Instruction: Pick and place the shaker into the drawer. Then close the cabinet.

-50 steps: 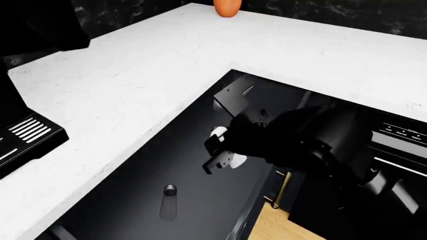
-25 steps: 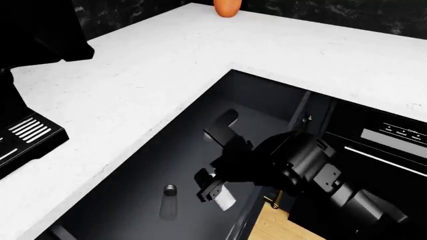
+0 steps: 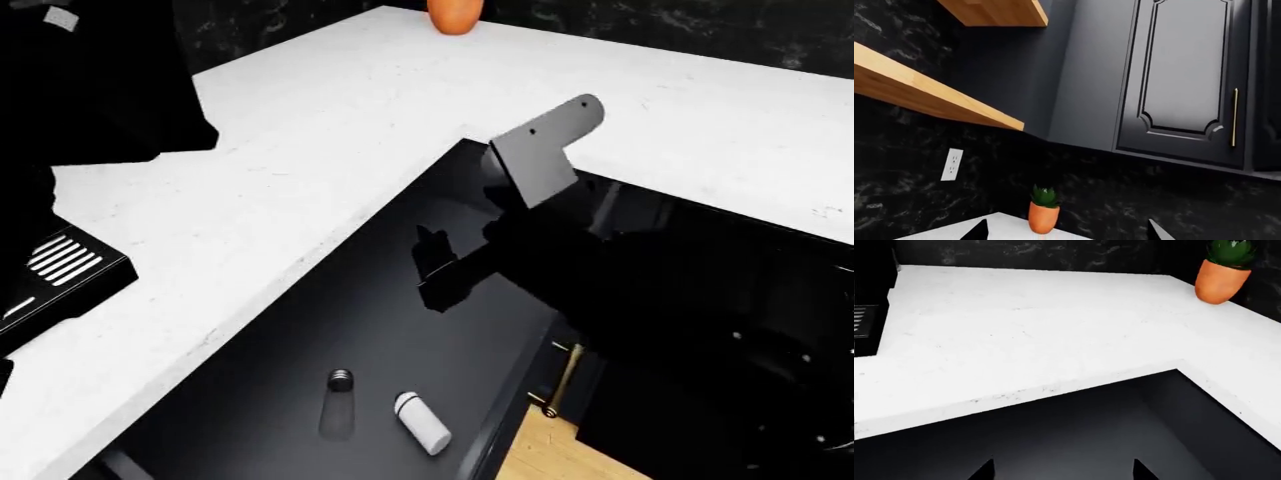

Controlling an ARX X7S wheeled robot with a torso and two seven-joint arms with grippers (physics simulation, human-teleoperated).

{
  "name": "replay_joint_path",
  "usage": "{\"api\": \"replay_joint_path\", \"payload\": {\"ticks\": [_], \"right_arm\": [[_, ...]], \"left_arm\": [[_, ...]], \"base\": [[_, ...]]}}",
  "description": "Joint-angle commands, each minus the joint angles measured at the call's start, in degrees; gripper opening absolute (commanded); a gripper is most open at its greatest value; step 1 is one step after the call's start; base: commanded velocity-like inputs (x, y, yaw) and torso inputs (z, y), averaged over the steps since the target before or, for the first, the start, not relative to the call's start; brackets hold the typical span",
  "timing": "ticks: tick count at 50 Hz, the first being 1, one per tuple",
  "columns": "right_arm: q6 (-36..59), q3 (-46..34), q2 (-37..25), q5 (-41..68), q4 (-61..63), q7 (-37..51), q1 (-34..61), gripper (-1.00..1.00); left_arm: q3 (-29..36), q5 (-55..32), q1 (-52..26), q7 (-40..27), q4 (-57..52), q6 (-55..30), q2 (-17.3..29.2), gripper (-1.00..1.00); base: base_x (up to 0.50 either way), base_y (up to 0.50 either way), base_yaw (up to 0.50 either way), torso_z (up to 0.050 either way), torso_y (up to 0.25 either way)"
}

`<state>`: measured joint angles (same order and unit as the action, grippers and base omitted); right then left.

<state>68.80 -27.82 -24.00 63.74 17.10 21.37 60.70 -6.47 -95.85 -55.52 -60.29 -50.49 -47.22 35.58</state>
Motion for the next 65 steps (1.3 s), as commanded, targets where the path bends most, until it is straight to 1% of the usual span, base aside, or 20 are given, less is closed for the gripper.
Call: {"api": "replay_joint_path", "payload": {"ticks": [1, 4, 7, 15, 25, 52, 65], "right_arm": [[2.05, 14.13, -3.86, 11.09, 19.19, 20.06, -4.92, 1.0], [1.79, 14.97, -3.88, 11.27, 21.47, 22.75, -4.81, 1.0], [0.87, 15.17, -4.03, 8.8, 23.69, 24.57, -4.13, 1.0], [-1.88, 16.31, -4.59, 3.45, 26.99, 28.58, -7.0, 1.0], [-3.08, 16.45, -4.25, 2.68, 27.06, 29.36, -8.04, 1.0], [-7.28, 19.0, -5.37, -0.75, 27.64, 31.53, -11.98, 1.0], [-9.07, 18.89, -5.66, -2.2, 27.63, 30.86, -13.6, 1.0]], "left_arm": [[1.95, -1.16, 0.41, -1.55, -1.74, 0.12, -1.2, 1.0], [2.46, -1.34, 0.22, -1.84, -1.97, 0.14, -1.52, 1.0], [2.6, -1.69, 0.03, -2.04, -2.09, 0.28, -1.5, 1.0], [2.32, -1.71, 1.29, -1.66, -2.7, 0.54, -1.37, 1.0], [2.04, -1.18, 2.33, -0.92, -2.86, 0.72, -1.33, 1.0], [3.26, -0.07, 2.99, -0.2, -3.03, 0.51, -1.79, 1.0], [3.42, 0.91, 4.17, 0.47, -3.4, 0.46, -1.93, 1.0]], "base": [[0.0, 0.0, 0.0, 0.0, 0.0], [0.0, 0.0, 0.0, 0.0, 0.0], [0.0, 0.0, -0.07, 0.0, 0.0], [0.0, 0.0, -0.5, 0.0, 0.0], [-0.07, -0.03, -0.5, 0.0, 0.0], [-0.23, -0.09, -0.5, 0.0, 0.0], [-0.24, -0.06, -0.5, 0.0, 0.0]]}}
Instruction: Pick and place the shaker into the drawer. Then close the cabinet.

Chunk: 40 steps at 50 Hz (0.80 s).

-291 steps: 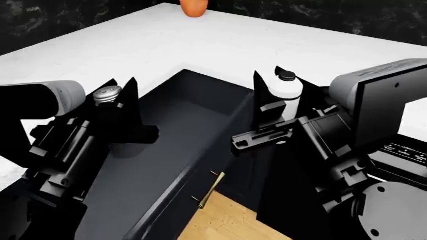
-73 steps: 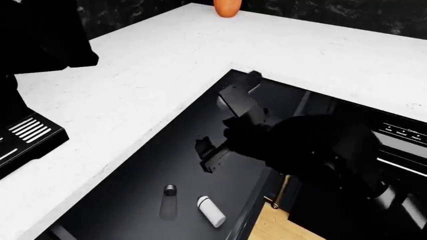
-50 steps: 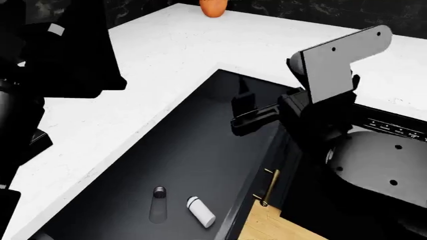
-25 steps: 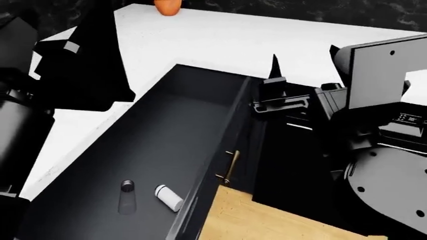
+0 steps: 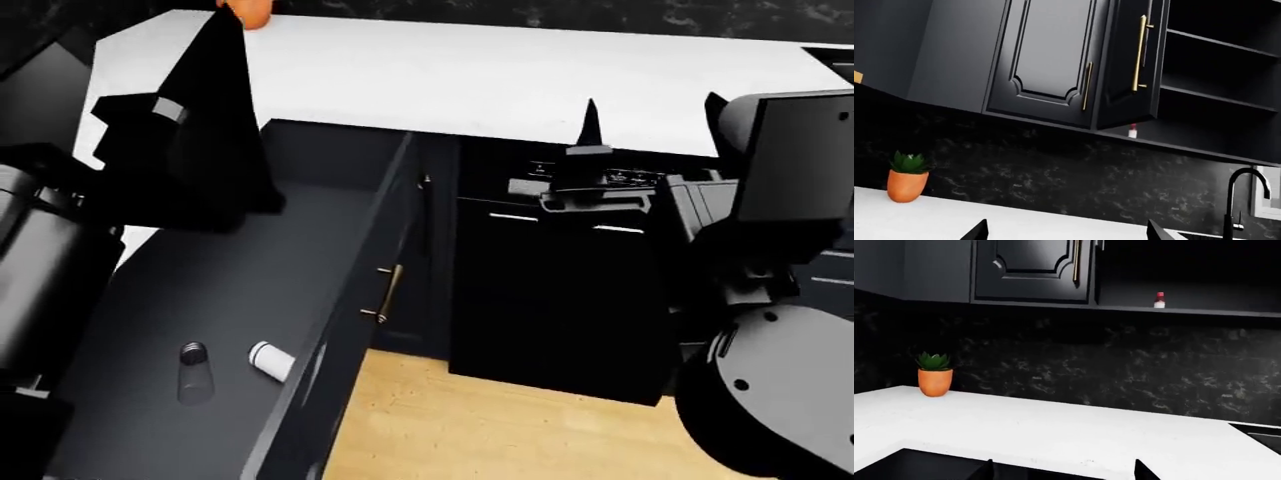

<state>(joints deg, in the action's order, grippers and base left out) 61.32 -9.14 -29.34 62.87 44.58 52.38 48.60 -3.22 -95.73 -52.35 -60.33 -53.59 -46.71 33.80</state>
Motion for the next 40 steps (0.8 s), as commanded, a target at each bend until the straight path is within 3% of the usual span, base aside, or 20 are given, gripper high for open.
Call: {"api": "replay_joint_path", "payload": {"ticks": [1, 23, 33, 40], "right_arm": [[-1.73, 0.19, -0.35, -1.48, 0.16, -0.2, -1.63, 1.0], [-3.23, -1.01, -0.68, -3.2, 0.08, -0.91, -3.24, 1.0], [-1.35, -2.12, -0.65, -2.16, -0.64, -0.01, -2.08, 1.0], [-6.81, -1.65, -0.75, -4.89, 0.91, -4.01, -4.28, 1.0]], "left_arm": [[0.16, 0.85, 1.16, 0.57, -0.37, -0.05, -0.15, 1.0], [0.53, 1.05, 1.91, 0.49, -0.8, 0.17, -0.05, 1.0], [0.76, 0.97, 2.09, 0.29, -1.16, 0.32, -0.06, 1.0], [1.22, 1.15, 2.41, -0.08, -1.53, 0.22, -0.25, 1.0]], "base": [[-0.24, -0.04, -0.5, 0.0, 0.0], [-0.25, -0.03, -0.5, 0.0, 0.0], [-0.01, -0.01, -0.02, 0.0, 0.0], [0.02, -0.5, 0.0, 0.0, 0.0]]}}
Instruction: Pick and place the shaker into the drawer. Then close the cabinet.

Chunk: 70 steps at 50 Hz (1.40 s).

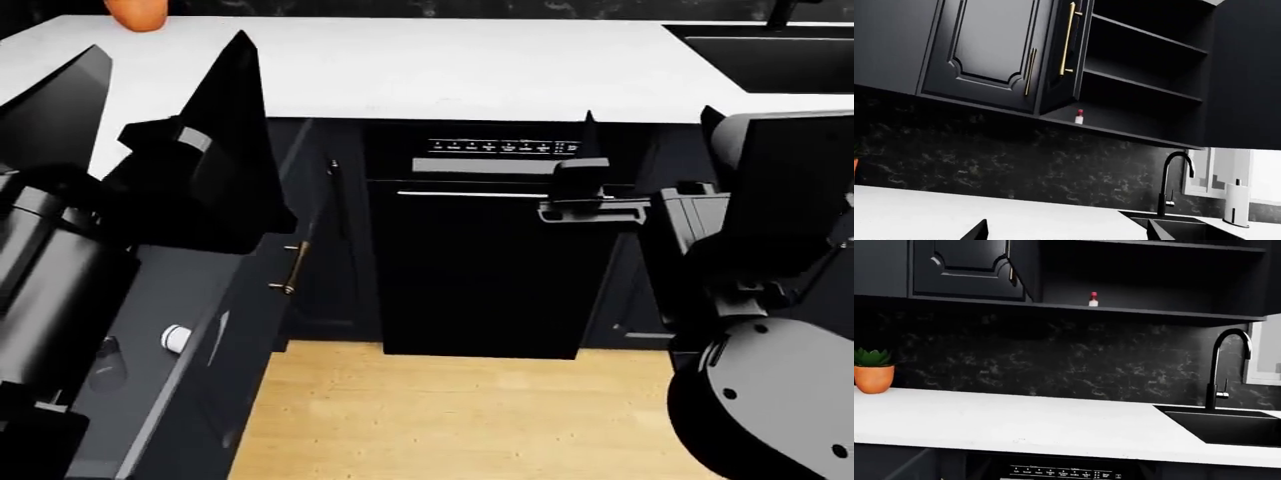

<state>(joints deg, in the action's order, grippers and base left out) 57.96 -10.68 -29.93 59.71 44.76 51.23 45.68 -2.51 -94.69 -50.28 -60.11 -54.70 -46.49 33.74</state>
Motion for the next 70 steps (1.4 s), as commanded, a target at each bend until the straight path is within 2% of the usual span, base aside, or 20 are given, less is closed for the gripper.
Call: {"api": "replay_joint_path", "payload": {"ticks": [1, 17, 21, 23, 25, 26, 29, 32, 35, 37, 41, 50, 60, 70], "right_arm": [[-3.74, -0.12, -0.21, -1.94, 0.83, -3.01, -1.6, 1.0], [-3.21, -1.69, -0.34, -2.36, 0.16, -2.99, -1.24, 1.0], [-1.97, -2.87, -0.69, -2.62, -0.14, -2.29, -1.81, 1.0], [-2.72, -3.28, -0.76, -3.2, -1.3, -2.99, -4.06, 1.0], [-7.45, -4.51, -1.4, -7.95, -3.41, -5.57, -10.22, 1.0], [-11.4, -5.17, -1.39, -10.82, -5.19, -7.55, -14.66, 1.0], [-27.6, -8.12, 0.45, -21.42, -12.8, -14.14, -28.61, 1.0], [-42.5, -10.92, 3.64, -30.36, -24.01, -18.66, -37.01, 1.0], [-53.86, -12.19, 7.07, -36.27, -35.34, -20.7, -40.74, 1.0], [-57.0, -13.2, 8.53, -38.56, -40.65, -21.29, -41.11, 1.0], [-55.9, -14.84, 9.03, -40.34, -43.68, -21.78, -39.62, 1.0], [-59.07, -15.61, 9.2, -40.82, -45.37, -23.83, -39.52, 1.0], [-58.3, -15.91, 9.3, -38.46, -47.11, -26.42, -38.4, 1.0], [-57.59, -16.23, 9.25, -37.92, -47.63, -27.03, -37.87, 1.0]], "left_arm": [[0.54, 0.14, 0.45, -0.29, -0.54, 0.02, -0.24, 1.0], [0.23, 1.57, 2.5, 1.34, -0.54, 0.24, -0.45, 1.0], [0.85, 5.96, 6.01, 3.82, -0.73, -0.54, -2.05, 1.0], [2.13, 12.3, 11.19, 7.55, -0.2, -0.9, -4.61, 1.0], [6.47, 26.67, 20.76, 16.08, 0.27, 0.29, -7.57, 1.0], [10.77, 35.26, 26.71, 21.43, 1.65, 3.58, -8.41, 1.0], [21.66, 59.9, 41.26, 32.48, 12.94, 19.87, -10.37, 1.0], [26.51, 71.01, 47.19, 37.51, 28.07, 33.77, -12.52, 1.0], [28.15, 77.99, 49.62, 39.69, 42.76, 46.06, -14.46, 1.0], [27.88, 78.6, 49.85, 40.43, 46.54, 50.4, -15.33, 1.0], [27.39, 78.74, 49.73, 40.6, 50.19, 53.71, -16.44, 1.0], [27.62, 75.32, 48.74, 41.74, 51.6, 50.4, -16.73, 1.0], [27.55, 72.24, 46.29, 41.45, 53.32, 44.26, -17.16, 1.0], [22.99, 76.15, 45.49, 34.46, 54.97, 49.07, -17.9, 1.0]], "base": [[0.02, -0.5, 0.0, 0.0, 0.0], [0.02, -0.5, 0.0, 0.0, 0.0], [0.0, -0.11, 0.0, 0.0, 0.0], [0.0, 0.0, 0.0, 0.0, 0.0], [0.0, 0.0, 0.0, 0.0, 0.0], [0.0, 0.0, 0.0, 0.0, 0.0], [0.0, 0.0, 0.0, 0.0, 0.0], [0.0, 0.0, 0.0, 0.0, 0.0], [0.0, 0.0, 0.0, 0.0, 0.0], [0.0, 0.0, 0.0, 0.0, 0.0], [0.0, 0.0, 0.0, 0.0, 0.0], [0.0, 0.0, 0.0, 0.0, 0.0], [0.0, 0.0, 0.0, 0.0, 0.0], [0.0, 0.0, 0.0, 0.0, 0.0]]}}
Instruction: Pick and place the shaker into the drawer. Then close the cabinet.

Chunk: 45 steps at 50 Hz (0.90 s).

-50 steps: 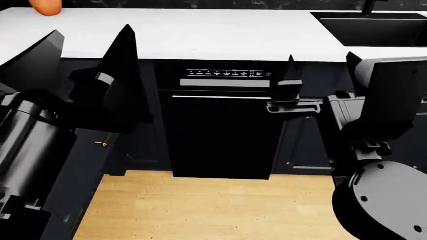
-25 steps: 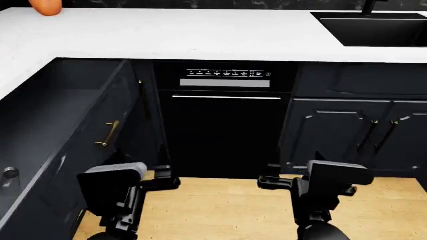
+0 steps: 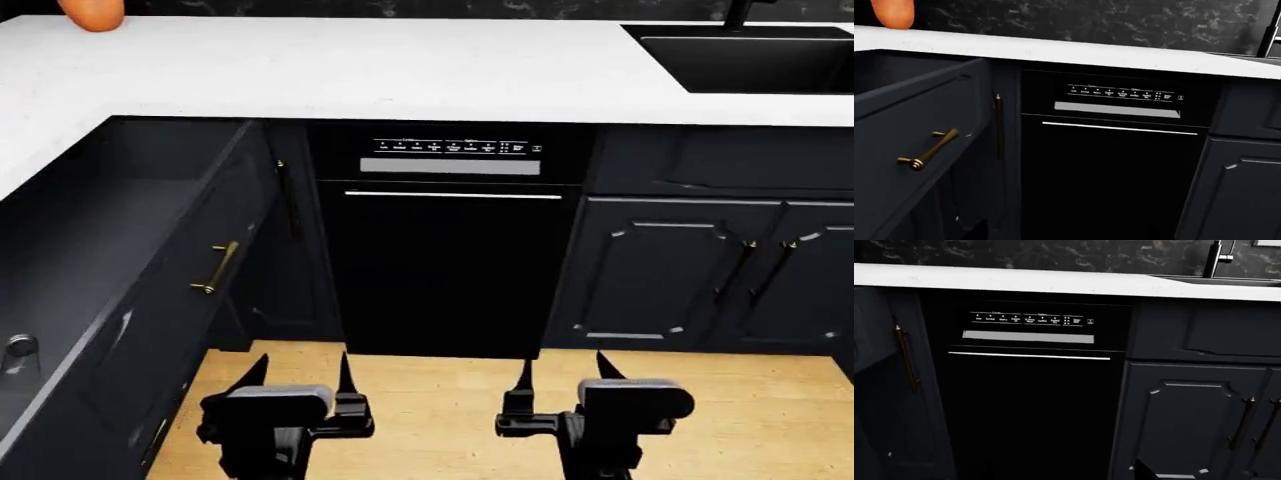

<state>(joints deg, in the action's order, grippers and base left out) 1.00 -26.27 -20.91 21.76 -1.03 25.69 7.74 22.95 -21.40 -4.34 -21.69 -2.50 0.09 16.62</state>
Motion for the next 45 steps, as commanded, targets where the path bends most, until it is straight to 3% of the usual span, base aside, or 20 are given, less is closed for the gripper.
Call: {"api": "replay_joint_path", "payload": {"ticks": [1, 16, 45], "right_arm": [[-0.69, -0.58, 0.21, 0.18, -1.87, -1.56, 0.03, 1.0], [-1.73, -0.48, 0.02, -1.02, -1.0, -0.12, -0.63, 1.0], [-1.73, -1.19, -0.3, -2.08, -0.44, 0.55, -0.56, 1.0]], "left_arm": [[-2.25, 2.62, -0.85, -3.77, 3.04, 1.31, -0.59, 1.0], [1.33, 5.15, -1.35, -1.56, 4.39, 1.55, -0.14, 1.0], [1.4, 4.54, -0.89, -1.61, 4.05, 3.11, 0.13, 1.0]], "base": [[0.0, 0.0, 0.0, 0.0, 0.0], [0.0, 0.0, 0.0, 0.0, 0.0], [0.5, 0.0, 0.0, 0.0, 0.0]]}}
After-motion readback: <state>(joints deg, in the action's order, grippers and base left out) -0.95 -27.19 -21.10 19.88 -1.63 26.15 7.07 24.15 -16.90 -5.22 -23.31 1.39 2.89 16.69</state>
